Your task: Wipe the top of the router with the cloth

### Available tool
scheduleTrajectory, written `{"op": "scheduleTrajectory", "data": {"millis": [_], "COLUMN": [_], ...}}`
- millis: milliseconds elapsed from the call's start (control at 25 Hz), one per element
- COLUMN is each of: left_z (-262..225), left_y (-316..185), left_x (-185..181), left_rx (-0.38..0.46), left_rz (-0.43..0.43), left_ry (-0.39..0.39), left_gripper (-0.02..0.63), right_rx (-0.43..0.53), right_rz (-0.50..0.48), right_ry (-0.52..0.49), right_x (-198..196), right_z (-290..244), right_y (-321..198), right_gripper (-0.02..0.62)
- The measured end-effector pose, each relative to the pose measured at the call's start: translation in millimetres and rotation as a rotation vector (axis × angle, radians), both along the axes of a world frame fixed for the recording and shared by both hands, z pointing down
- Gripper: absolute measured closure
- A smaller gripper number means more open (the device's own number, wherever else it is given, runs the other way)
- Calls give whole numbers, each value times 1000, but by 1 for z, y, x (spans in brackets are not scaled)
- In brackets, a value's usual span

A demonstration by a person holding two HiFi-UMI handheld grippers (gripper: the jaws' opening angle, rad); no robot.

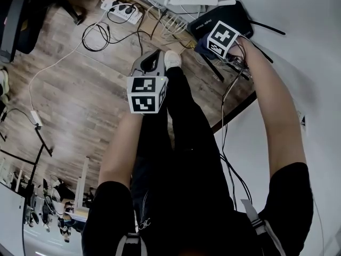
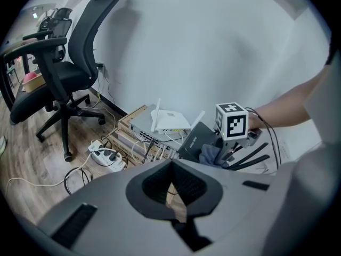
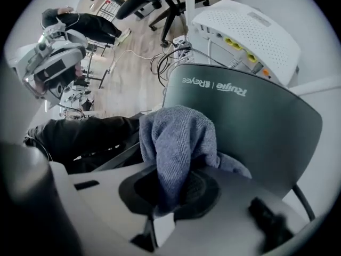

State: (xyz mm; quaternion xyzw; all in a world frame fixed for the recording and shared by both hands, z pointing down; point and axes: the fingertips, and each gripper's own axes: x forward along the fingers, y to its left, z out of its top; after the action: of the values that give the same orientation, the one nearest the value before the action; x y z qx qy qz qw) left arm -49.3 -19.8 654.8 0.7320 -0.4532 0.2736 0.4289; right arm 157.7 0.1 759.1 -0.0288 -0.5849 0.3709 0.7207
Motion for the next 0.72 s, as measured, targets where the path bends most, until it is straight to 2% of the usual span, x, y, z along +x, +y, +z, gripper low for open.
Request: {"op": "scheduleTrajectory", "data": {"millis": [160, 280, 480, 720], "left_z": [6, 6, 6, 4], "left_y": [-3, -6, -6, -6], "left_x": [-2, 0, 7, 16], "left_rx": [-6, -7, -12, -12], "left_rz": [3, 14, 33, 46], "left_ry": [-3, 4, 12, 24], "left_gripper": [601, 601, 601, 600], "right_rx": [17, 66, 238, 421], "right_rz": [44, 63, 36, 1], "right_ry": [17, 94, 273, 416], "right_x": [7, 30, 86, 135], "right_z": [4, 5, 10, 18], "right_y": [-6, -24, -66, -96], "right_gripper": [551, 551, 551, 551]}}
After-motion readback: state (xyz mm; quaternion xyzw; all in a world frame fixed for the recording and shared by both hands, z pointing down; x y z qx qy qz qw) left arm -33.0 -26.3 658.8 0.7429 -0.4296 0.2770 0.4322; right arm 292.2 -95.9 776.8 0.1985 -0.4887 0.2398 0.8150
